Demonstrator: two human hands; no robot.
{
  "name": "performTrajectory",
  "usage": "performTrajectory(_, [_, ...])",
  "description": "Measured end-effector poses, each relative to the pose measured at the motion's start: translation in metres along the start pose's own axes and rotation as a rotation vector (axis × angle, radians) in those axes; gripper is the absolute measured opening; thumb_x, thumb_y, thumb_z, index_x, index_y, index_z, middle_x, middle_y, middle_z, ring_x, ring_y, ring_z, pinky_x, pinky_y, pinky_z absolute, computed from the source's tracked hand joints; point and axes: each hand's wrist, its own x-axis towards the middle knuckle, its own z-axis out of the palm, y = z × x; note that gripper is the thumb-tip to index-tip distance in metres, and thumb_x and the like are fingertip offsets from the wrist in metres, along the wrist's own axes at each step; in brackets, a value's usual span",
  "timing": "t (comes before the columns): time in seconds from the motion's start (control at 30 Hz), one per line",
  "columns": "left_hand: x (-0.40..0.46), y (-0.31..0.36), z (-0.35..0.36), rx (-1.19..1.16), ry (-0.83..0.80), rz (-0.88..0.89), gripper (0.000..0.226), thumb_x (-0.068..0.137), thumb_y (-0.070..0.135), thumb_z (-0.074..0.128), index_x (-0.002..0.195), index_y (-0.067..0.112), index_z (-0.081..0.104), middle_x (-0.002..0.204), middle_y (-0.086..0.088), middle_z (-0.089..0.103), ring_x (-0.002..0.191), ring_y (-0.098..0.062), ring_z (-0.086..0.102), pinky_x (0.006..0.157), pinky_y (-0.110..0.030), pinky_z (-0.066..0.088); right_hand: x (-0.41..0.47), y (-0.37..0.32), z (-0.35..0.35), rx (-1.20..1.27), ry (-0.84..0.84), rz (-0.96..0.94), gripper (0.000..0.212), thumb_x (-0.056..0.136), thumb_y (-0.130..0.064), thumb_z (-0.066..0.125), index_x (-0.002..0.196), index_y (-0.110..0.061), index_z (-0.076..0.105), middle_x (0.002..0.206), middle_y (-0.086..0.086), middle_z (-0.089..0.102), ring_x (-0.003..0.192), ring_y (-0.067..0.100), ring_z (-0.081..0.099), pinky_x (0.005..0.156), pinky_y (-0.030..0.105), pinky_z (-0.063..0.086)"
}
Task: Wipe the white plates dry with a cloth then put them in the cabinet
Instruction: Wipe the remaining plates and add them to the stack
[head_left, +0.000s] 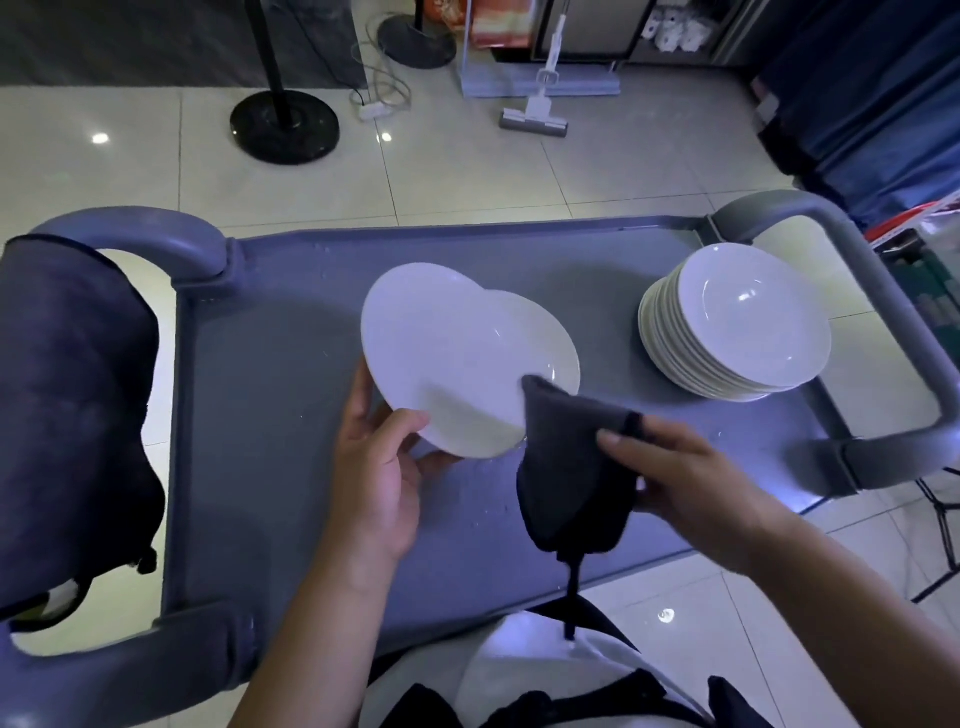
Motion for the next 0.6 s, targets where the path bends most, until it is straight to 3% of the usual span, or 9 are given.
performTrajectory(0.13, [-0.002, -0.003, 0.006, -0.011, 0.016, -0.027, 0.068, 0.091, -0.011, 0.047, 0.137, 0.038, 0.059, 0.124, 0.008, 0.068, 0.109, -0.02, 0.064, 0.073, -0.049, 0.06, 0.004, -0.003, -0.036, 0.005, 0.254, -0.038, 0.024, 0.088, -0.02, 0.063, 0.109, -0.014, 0.074, 0.106, 0.006, 0.076, 0.111, 0.033, 0.067, 0.083, 0.05, 0.059])
performTrajectory(0.2, [-0.004, -0.006, 0.013, -0.004, 0.014, -0.036, 0.067, 0.089, -0.009, 0.05, 0.134, 0.04, 0.062, 0.128, 0.005, 0.067, 0.112, -0.024, 0.063, 0.071, -0.047, 0.06, 0.007, -0.005, -0.044, -0.124, 0.319, -0.151, 0.021, 0.096, -0.011, 0.061, 0.108, -0.023, 0.074, 0.098, 0.006, 0.076, 0.1, 0.029, 0.07, 0.089, 0.05, 0.058])
performTrajectory(0.27, [-0.006, -0.01, 0.021, 0.002, 0.007, -0.063, 0.067, 0.088, -0.008, 0.053, 0.132, 0.041, 0.063, 0.132, -0.001, 0.066, 0.111, -0.027, 0.064, 0.068, -0.045, 0.06, 0.01, -0.007, -0.039, -0.289, 0.33, -0.311, 0.031, 0.097, -0.01, 0.062, 0.113, -0.035, 0.072, 0.091, 0.013, 0.07, 0.078, 0.02, 0.064, 0.076, 0.029, 0.057])
performTrajectory(0.3, [-0.007, -0.012, 0.026, 0.011, 0.007, -0.08, 0.066, 0.088, -0.008, 0.052, 0.131, 0.041, 0.064, 0.132, -0.003, 0.066, 0.107, -0.027, 0.064, 0.067, -0.043, 0.06, 0.012, -0.007, -0.031, -0.386, 0.305, -0.388, 0.034, 0.095, -0.015, 0.064, 0.117, -0.039, 0.07, 0.094, 0.008, 0.067, 0.074, 0.015, 0.061, 0.069, 0.019, 0.052])
performTrajectory(0.37, [-0.011, -0.017, 0.037, 0.028, 0.002, -0.105, 0.063, 0.091, -0.009, 0.047, 0.127, 0.039, 0.066, 0.12, -0.003, 0.069, 0.095, -0.026, 0.063, 0.063, -0.04, 0.061, 0.018, 0.001, -0.015, -0.605, 0.214, -0.501, 0.041, 0.086, -0.02, 0.065, 0.122, -0.037, 0.068, 0.112, -0.007, 0.065, 0.094, 0.007, 0.063, 0.08, 0.012, 0.046])
performTrajectory(0.47, [-0.018, -0.019, 0.054, 0.061, 0.011, -0.11, 0.064, 0.089, -0.01, 0.045, 0.129, 0.035, 0.065, 0.112, -0.004, 0.07, 0.09, -0.027, 0.062, 0.058, -0.036, 0.059, 0.019, 0.02, 0.005, -0.779, -0.023, -0.51, 0.049, 0.086, -0.022, 0.072, 0.134, -0.03, 0.064, 0.138, -0.013, 0.056, 0.123, 0.002, 0.053, 0.097, 0.008, 0.037])
performTrajectory(0.6, [-0.028, -0.011, 0.065, 0.037, 0.051, -0.121, 0.06, 0.09, -0.008, 0.042, 0.128, 0.031, 0.066, 0.11, -0.003, 0.074, 0.092, -0.026, 0.068, 0.061, -0.041, 0.061, 0.005, 0.036, -0.008, -1.016, -0.097, -0.515, 0.074, 0.091, -0.039, 0.071, 0.151, -0.051, 0.029, 0.162, -0.023, 0.021, 0.144, -0.012, 0.016, 0.121, 0.026, 0.011])
